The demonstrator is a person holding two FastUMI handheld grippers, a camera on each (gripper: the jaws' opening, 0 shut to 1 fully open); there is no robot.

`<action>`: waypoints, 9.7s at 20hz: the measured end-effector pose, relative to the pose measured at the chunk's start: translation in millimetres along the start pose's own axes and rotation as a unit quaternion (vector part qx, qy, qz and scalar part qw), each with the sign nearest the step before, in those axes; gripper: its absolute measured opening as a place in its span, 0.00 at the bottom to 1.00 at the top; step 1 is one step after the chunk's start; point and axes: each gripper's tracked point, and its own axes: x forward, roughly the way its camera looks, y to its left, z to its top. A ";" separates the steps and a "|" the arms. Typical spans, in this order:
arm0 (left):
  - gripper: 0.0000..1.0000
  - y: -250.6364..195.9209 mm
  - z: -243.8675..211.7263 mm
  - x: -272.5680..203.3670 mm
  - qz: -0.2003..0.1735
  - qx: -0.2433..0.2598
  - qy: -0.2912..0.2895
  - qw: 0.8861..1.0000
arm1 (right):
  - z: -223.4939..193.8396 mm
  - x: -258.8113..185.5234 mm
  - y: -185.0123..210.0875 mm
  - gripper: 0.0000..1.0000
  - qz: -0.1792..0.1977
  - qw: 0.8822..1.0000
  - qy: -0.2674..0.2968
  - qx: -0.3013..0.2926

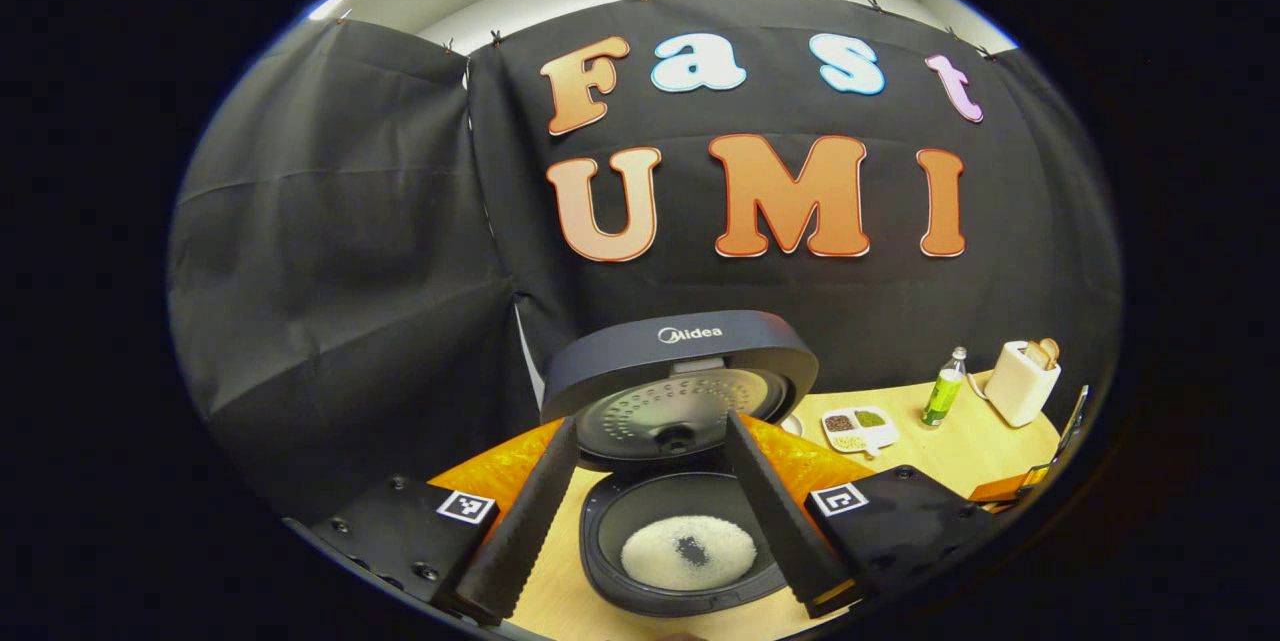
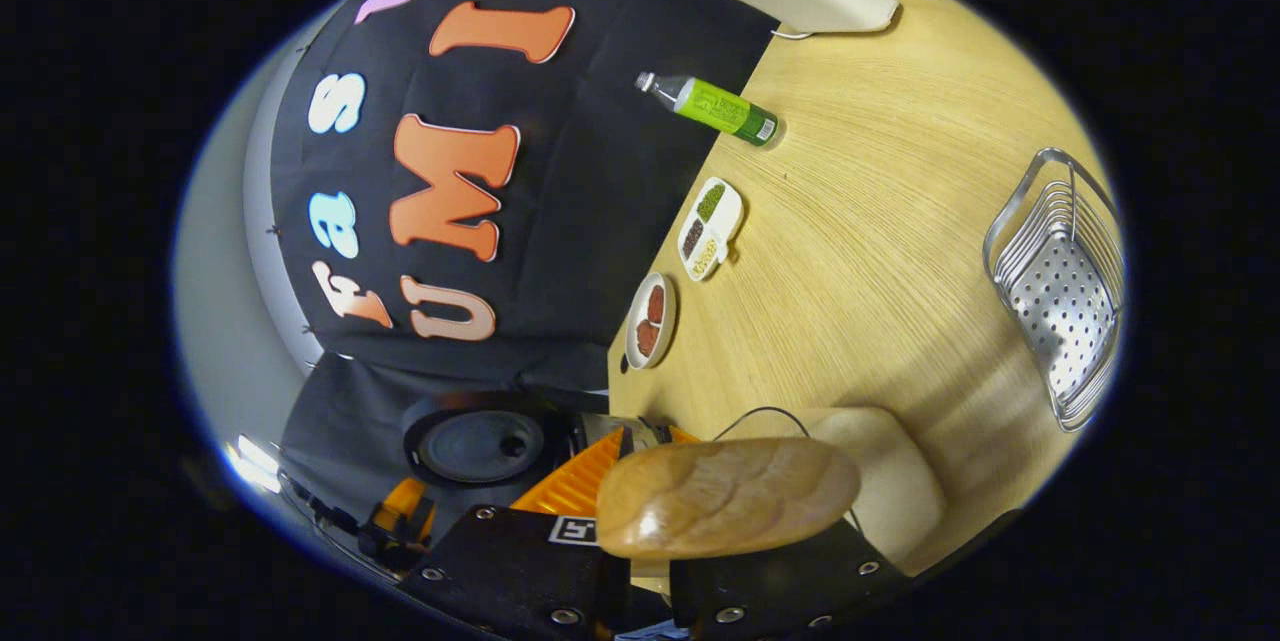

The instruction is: Close the left gripper, press the button to open the rice cooker; take a wooden spoon from the chopstick holder with the right hand, scoop a spoonful of rice and pour it into the rice cooker, then put the wooden spoon back into the chopstick holder.

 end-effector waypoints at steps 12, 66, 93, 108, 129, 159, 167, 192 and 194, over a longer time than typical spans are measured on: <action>0.90 49.2 -2.9 -9.9 0.055 -0.031 -0.022 0.998 | 3.6 32.3 116.9 0.11 0.137 0.980 0.025 0.141; 0.98 146.2 -47.5 -46.3 0.191 -0.069 0.011 0.979 | -128.6 189.1 204.6 0.10 0.031 0.851 0.005 -0.524; 0.91 148.7 -53.3 -48.0 0.208 -0.056 0.014 0.976 | -185.7 184.3 227.8 0.10 0.106 0.702 0.003 -0.705; 0.93 116.3 -47.4 -68.5 0.220 -0.061 0.012 0.974 | -146.2 145.2 224.2 0.11 0.109 0.800 0.034 -0.590; 0.94 -83.9 -17.1 -89.3 0.144 -0.030 0.003 0.989 | 113.6 -47.6 60.3 0.10 -0.054 0.890 -0.042 -0.451; 1.00 -160.5 8.5 -46.2 0.038 0.049 0.019 0.998 | 144.0 -88.5 -122.8 0.11 -0.246 0.896 -0.082 -0.361; 0.99 -136.7 49.4 -5.6 0.026 0.046 -0.023 0.998 | 140.0 -101.2 -127.8 0.14 -0.277 0.900 -0.080 -0.328; 0.90 -27.7 49.1 145.3 0.058 0.015 0.145 0.988 | 223.9 -192.7 -21.3 0.77 -0.320 0.836 -0.209 -0.393; 0.90 -33.9 38.7 143.7 0.046 -0.003 0.163 0.986 | 219.3 -188.9 -21.4 0.77 -0.320 0.836 -0.200 -0.399</action>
